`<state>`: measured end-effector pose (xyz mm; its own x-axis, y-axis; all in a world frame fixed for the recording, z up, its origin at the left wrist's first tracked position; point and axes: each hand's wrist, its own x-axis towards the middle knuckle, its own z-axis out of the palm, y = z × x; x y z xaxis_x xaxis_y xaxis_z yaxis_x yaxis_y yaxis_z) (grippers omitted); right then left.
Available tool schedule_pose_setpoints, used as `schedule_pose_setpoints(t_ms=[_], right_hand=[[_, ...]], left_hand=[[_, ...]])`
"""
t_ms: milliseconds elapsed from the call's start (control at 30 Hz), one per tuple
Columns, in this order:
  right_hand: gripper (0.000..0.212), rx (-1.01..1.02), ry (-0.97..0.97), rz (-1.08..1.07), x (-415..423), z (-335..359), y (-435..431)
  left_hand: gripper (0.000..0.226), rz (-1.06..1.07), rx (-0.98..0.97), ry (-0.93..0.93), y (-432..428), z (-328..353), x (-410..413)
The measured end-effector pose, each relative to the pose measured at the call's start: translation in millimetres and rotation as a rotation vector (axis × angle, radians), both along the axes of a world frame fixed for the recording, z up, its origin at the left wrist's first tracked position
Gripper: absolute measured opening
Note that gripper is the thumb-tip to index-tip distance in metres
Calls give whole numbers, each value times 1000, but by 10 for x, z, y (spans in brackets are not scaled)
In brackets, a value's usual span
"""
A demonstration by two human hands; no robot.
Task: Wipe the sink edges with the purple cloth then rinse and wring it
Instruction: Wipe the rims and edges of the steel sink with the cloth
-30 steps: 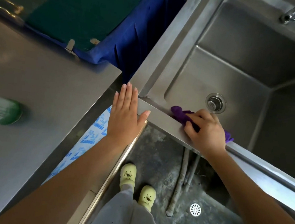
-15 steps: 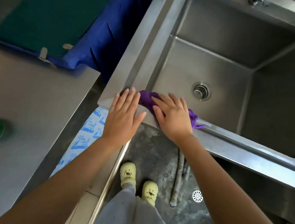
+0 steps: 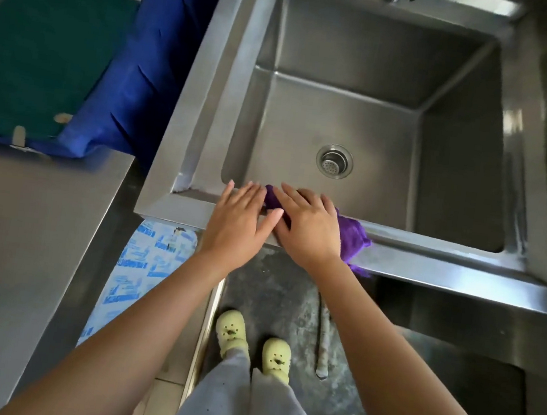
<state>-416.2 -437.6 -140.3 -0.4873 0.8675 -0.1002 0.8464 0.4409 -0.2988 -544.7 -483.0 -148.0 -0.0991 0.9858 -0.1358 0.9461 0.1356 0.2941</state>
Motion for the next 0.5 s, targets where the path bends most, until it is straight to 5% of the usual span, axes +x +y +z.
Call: schedule_pose_setpoints(t_ms=[233,500], right_hand=[[31,146,80,-167,629,-102,-52],[39,207,-56,-431,1164,-115,-71]], left_hand=[[76,-52,-42,151,-35,-55,18],[71,-32,-40,200,-36,-57,75]])
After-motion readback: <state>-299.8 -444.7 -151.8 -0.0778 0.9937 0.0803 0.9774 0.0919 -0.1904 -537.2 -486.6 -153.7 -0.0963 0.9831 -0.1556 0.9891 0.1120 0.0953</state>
